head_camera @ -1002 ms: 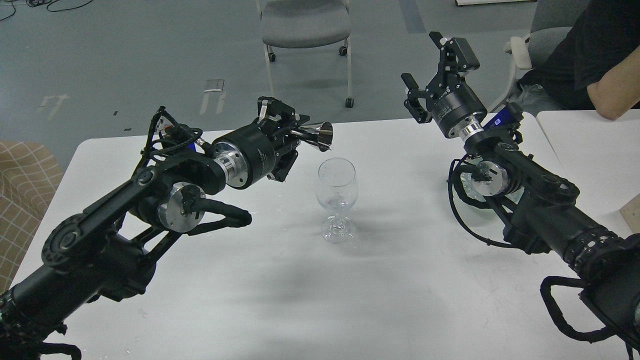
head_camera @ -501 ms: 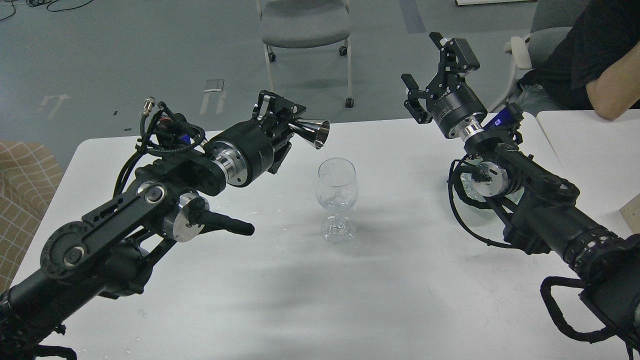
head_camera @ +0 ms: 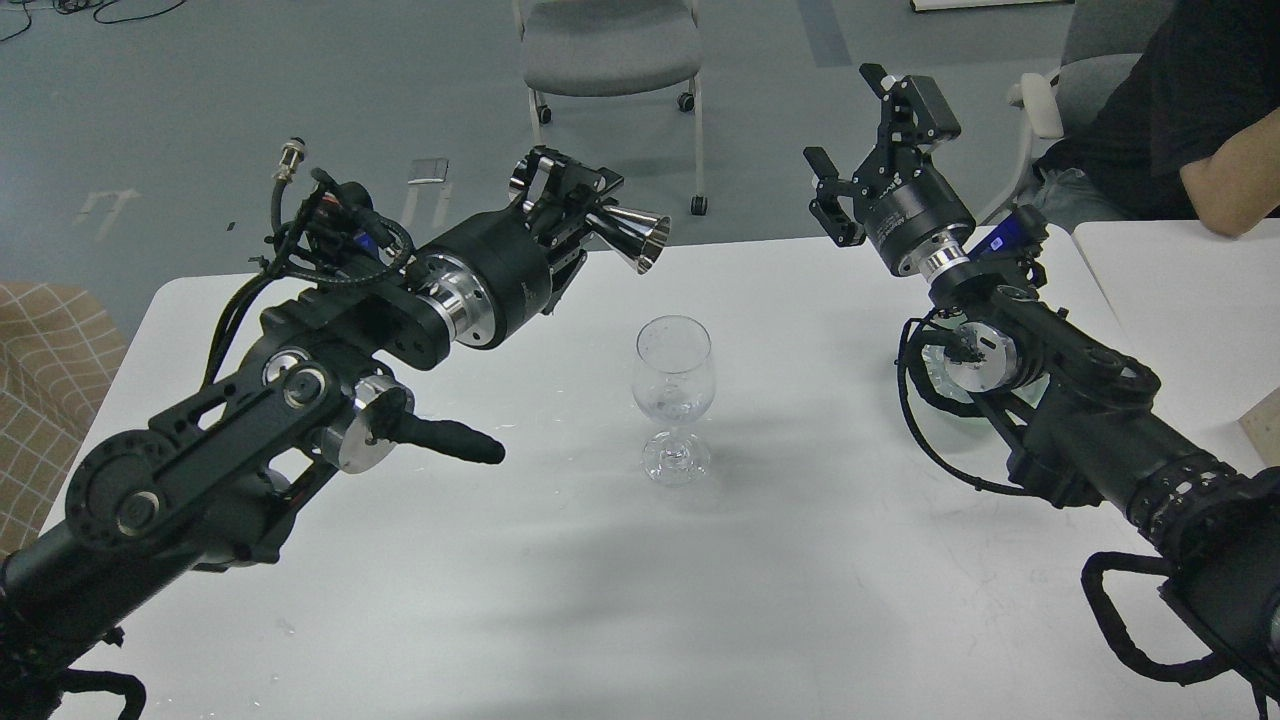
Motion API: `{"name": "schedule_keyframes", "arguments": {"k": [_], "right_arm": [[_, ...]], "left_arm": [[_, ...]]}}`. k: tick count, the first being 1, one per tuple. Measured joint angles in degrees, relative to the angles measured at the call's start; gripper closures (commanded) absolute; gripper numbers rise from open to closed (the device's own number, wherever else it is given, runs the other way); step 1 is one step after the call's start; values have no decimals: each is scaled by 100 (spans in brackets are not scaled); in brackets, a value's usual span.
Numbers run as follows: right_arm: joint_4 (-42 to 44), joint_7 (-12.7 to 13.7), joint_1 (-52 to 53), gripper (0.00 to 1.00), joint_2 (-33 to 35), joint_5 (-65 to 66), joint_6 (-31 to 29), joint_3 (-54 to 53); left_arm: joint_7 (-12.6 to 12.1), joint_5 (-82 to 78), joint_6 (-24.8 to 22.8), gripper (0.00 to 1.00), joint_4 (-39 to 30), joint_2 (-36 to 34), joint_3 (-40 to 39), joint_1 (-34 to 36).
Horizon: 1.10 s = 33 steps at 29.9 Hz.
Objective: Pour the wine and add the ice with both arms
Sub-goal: 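Tilt the jigger over the wine glass with the left gripper, then bring the jigger back down to its spot on the table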
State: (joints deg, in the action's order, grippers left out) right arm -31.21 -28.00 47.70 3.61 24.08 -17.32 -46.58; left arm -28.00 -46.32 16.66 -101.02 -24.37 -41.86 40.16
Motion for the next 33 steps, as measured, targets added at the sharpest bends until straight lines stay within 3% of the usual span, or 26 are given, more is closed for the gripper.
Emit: {"name": "schedule_keyframes", "arguments": {"k": [6,11,17,22,27,33], "right_arm": [[1,0,-9,0,0,0,0,0],[1,0,-12,0,0,0,0,0],[1,0,-8,0,0,0,0,0],[2,0,3,0,-9,0,0,0],[8,0,26,0,-9,0,0,0],[10,0,17,0,-9,0,7,0]], "left_arm": [[0,131,-18,100,0,20,-98,-44],[0,1319,207,100,7,44,-721,-312],[0,3060,285,95,52,70,-2135,-992],[0,3941,228,77,58,471,-3565,-2009],[0,4048,-355,71,101,1023,-4506,-2948],[0,4088,-1624,71,709,1532,-5046,-3606]]}}
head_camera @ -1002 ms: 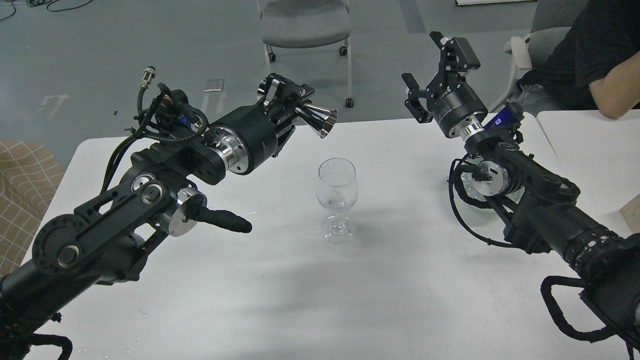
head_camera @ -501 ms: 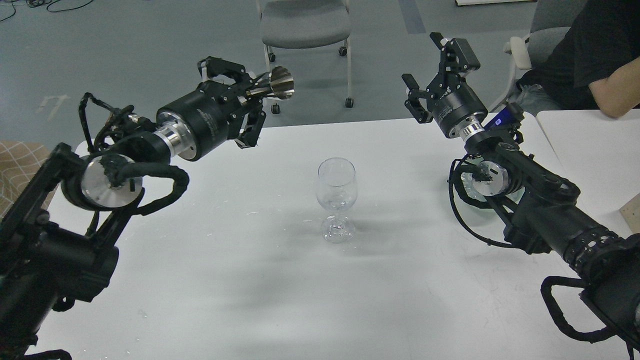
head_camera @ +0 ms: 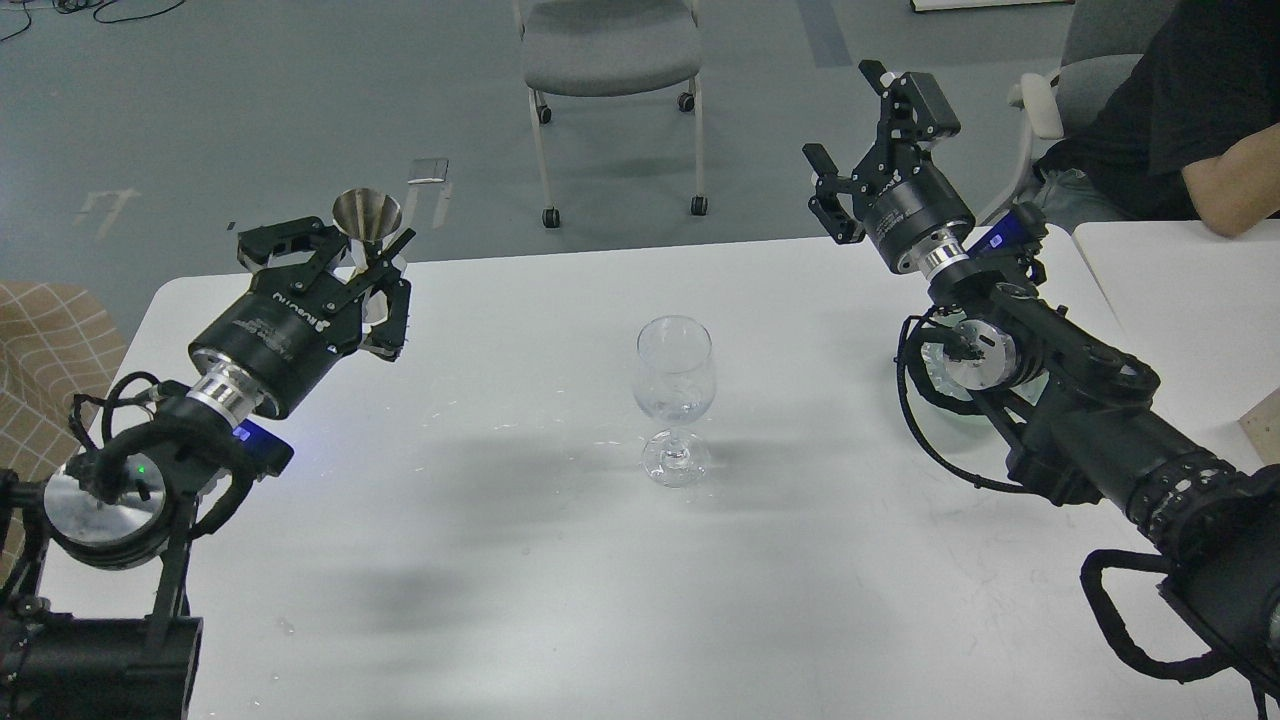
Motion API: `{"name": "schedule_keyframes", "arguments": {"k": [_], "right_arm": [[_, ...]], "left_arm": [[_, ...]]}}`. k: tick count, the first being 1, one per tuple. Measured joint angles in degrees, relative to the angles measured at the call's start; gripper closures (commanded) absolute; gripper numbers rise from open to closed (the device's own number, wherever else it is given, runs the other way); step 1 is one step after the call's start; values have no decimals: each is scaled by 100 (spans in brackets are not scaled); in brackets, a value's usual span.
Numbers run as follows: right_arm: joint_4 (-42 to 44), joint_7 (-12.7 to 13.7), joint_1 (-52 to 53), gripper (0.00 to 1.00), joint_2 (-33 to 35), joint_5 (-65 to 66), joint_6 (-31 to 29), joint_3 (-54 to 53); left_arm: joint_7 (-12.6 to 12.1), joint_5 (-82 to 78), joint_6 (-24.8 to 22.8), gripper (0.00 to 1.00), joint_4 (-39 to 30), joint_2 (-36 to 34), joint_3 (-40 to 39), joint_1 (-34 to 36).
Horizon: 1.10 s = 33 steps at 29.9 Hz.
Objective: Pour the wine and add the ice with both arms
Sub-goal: 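Bring the jigger back down to its spot on the table, then set the jigger upright and open the left gripper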
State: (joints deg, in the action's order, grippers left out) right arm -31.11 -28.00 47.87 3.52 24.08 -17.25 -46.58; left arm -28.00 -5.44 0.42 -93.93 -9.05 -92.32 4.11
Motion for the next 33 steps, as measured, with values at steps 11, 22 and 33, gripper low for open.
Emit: {"name": "schedule_keyframes", "arguments": {"k": [11,22,33], "right_arm": [[-2,0,-23,0,1,0,1,0],[1,0,-35,0,9,0,1,0],[20,0,-24,0,4,0,1,0]], "left_arm": [[538,9,-1250,69,1631,171,-43,-189],[807,139,-1701,66,2421,156,-155,-291],[852,166,-1924,62,2633,141,-174,-531]]}}
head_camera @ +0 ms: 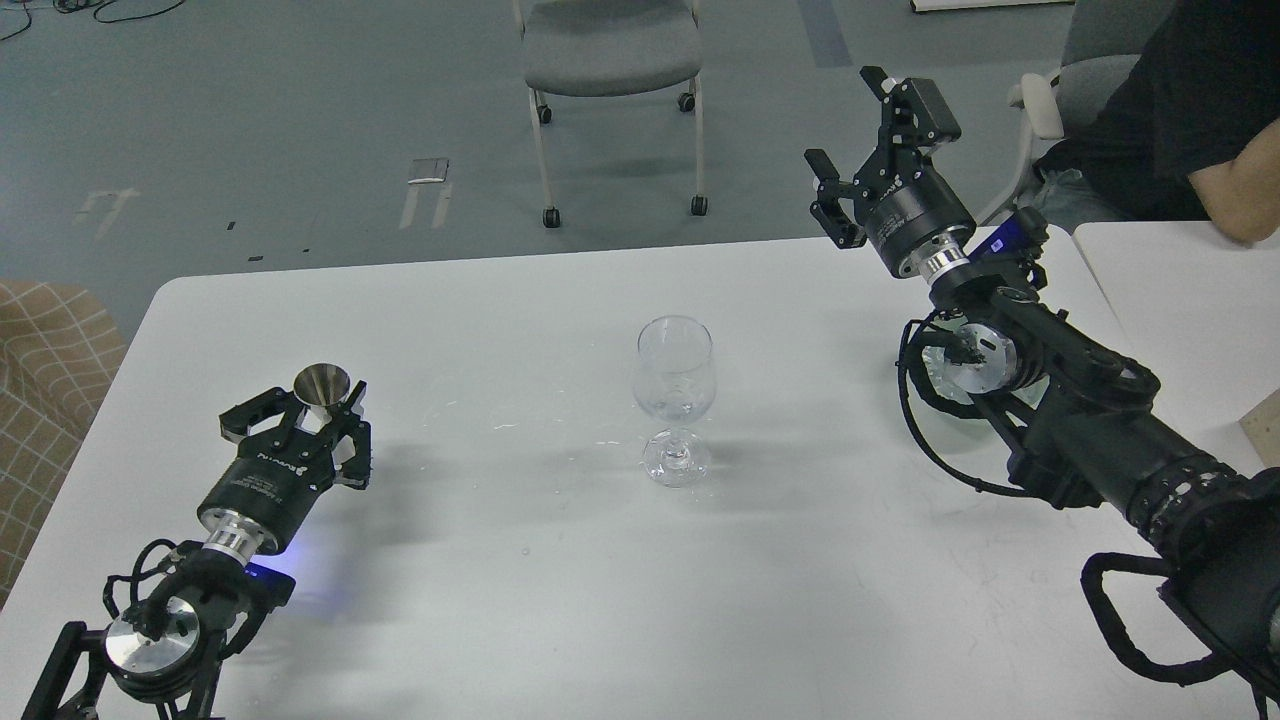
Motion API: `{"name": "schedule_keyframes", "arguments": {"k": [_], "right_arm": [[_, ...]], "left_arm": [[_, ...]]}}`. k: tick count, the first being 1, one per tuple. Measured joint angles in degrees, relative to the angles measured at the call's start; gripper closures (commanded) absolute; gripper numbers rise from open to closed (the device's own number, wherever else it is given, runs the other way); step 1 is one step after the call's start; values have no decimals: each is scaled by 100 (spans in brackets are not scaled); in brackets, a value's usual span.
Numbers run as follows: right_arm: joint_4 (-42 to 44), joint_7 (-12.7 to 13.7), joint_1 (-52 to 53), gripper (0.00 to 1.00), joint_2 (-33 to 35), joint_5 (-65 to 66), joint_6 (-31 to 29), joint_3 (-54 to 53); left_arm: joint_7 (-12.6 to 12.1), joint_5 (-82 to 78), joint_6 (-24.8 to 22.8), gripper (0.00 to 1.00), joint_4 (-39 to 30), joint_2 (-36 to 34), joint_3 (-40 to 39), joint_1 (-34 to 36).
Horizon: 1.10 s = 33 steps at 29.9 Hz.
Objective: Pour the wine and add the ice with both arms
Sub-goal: 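Set the jigger upright and open the left gripper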
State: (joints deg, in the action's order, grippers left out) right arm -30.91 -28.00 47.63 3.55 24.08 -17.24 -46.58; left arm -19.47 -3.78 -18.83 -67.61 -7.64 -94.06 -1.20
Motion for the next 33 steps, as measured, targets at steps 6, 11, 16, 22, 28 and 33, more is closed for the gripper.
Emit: {"name": "schedule_keyframes", "arguments": {"k": [6,11,16,22,28,33], "right_arm": [[-11,0,-7,0,3,0,2,0],[-12,0,-8,0,5,0,2,0],[-12,0,-8,0,4,0,2,0],[-12,0,-4,0,-3,0,2,0],[-12,0,0,0,-3,0,2,0],[-21,0,-7,0,5,0,0,0]], "left_arm": [[6,0,-82,56,140,0,-7,-3],[87,0,-94,43,242,-11,-1,-3],[102,0,-95,26,264,-33,8,21],[103,-8,-55,2,266,-52,11,23],[75,-11,-105,2,272,-94,11,22],[20,-7,-213,2,272,-218,5,-15]]}}
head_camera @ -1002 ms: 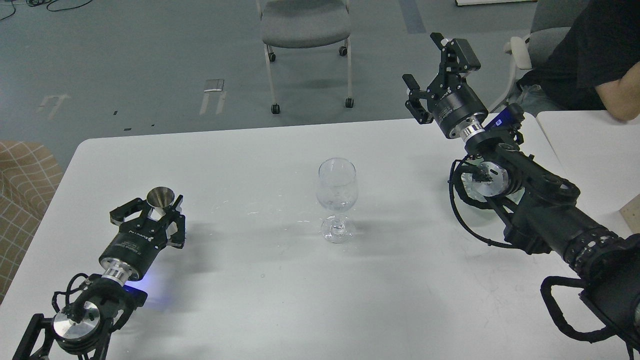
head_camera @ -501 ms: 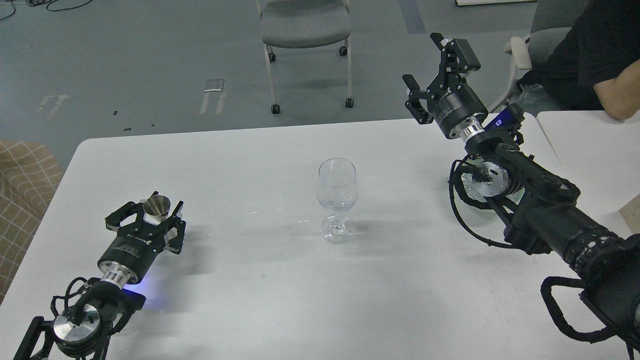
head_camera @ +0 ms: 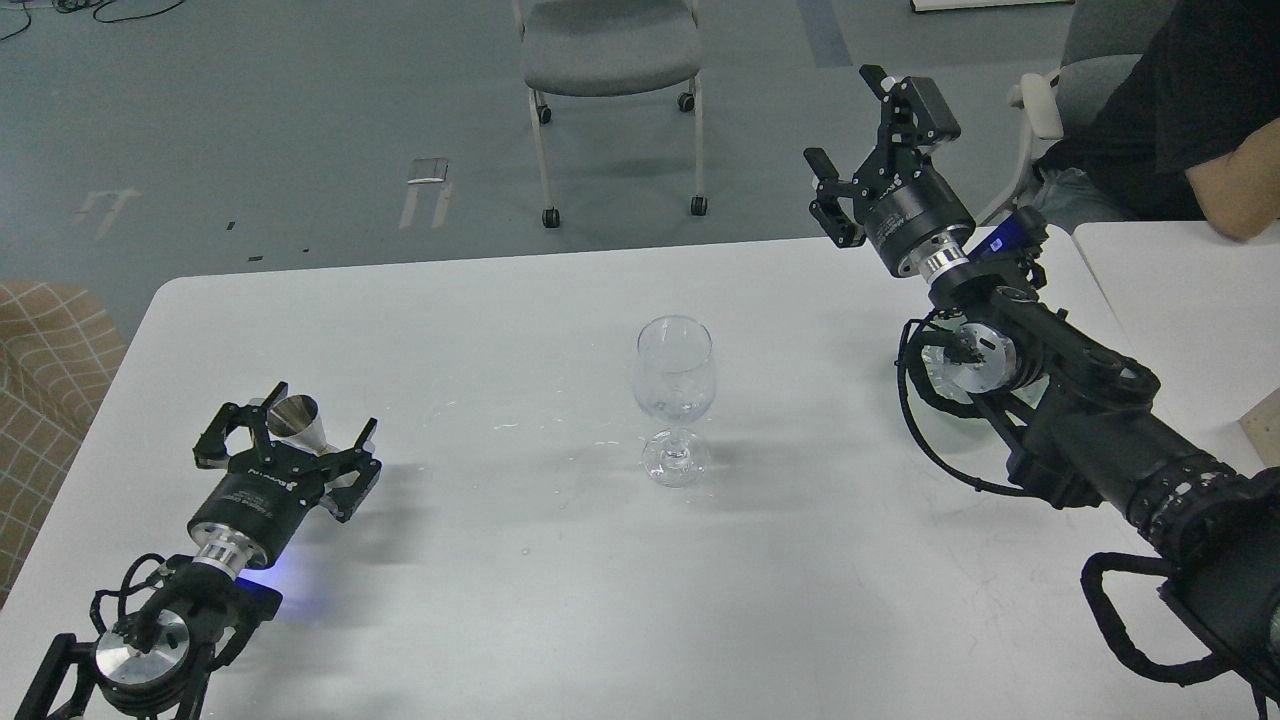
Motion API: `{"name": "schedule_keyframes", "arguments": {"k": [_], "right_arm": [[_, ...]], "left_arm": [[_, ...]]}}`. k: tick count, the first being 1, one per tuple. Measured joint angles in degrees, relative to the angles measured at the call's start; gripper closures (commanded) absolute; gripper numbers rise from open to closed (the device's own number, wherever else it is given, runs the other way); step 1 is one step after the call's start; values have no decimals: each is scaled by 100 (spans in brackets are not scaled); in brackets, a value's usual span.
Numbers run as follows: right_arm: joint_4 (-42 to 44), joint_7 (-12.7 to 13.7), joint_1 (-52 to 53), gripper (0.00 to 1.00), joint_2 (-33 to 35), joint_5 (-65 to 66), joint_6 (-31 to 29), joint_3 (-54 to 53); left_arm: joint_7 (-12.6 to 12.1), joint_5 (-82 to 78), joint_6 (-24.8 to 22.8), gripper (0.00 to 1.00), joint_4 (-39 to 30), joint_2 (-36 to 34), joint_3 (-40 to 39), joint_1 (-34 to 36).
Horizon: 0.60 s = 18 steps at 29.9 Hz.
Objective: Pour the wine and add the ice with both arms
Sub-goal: 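Set the jigger upright and open the left gripper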
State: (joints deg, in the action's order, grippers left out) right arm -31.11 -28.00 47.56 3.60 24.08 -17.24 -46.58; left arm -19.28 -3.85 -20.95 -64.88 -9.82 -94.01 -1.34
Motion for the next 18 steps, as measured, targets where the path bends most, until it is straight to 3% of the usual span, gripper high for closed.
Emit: {"name": "schedule_keyframes", "arguments": {"k": [9,18], "right_arm": [[-36,0,6,0,92,0,-3,0],[-604,0,-138,0,755,-10,0,115]], "left_arm": [[-162,9,-514,2,0,-275,-8,-407],[-265,70,-706,2,-16,-644,-122,-853]]}}
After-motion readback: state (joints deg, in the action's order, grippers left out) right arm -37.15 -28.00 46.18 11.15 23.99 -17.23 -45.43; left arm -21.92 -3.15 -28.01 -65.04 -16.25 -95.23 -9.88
